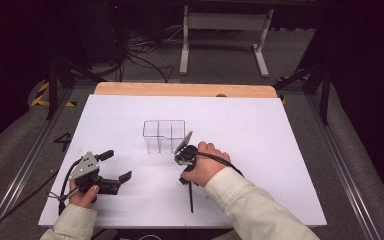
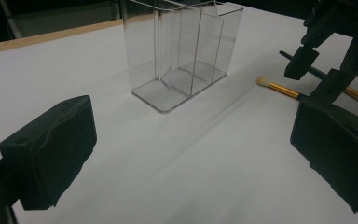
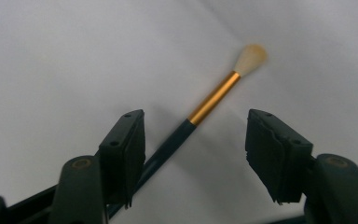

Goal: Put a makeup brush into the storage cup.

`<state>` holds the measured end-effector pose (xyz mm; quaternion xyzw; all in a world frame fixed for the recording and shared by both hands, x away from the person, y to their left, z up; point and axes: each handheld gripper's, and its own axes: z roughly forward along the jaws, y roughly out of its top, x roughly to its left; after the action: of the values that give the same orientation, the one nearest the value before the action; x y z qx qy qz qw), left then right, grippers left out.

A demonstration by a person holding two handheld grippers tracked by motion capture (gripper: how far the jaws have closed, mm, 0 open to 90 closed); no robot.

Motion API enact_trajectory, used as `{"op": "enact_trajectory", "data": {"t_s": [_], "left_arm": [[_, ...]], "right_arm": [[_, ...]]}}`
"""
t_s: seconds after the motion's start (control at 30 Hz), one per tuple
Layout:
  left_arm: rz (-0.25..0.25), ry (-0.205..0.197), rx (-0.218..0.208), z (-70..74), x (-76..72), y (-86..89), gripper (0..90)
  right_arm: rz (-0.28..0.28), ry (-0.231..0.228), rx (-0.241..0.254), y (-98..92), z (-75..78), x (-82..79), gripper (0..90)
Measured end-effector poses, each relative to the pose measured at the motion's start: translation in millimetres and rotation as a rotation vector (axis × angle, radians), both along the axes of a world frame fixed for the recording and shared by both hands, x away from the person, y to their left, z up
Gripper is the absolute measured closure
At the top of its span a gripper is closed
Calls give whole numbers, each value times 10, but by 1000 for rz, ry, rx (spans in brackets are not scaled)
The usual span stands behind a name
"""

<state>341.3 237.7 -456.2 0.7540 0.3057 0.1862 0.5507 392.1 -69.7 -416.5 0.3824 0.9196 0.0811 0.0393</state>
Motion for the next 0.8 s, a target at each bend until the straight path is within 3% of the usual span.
{"op": "enact_trajectory", "data": {"t_s": [0.37, 0.8], "left_arm": [[-11, -2, 4, -1, 5, -3, 9], [-16, 4, 8, -3, 8, -7, 9]], "right_arm": [[-38, 11, -48, 112, -57, -33, 543], [-46, 25, -66, 199, -63, -62, 695]]}}
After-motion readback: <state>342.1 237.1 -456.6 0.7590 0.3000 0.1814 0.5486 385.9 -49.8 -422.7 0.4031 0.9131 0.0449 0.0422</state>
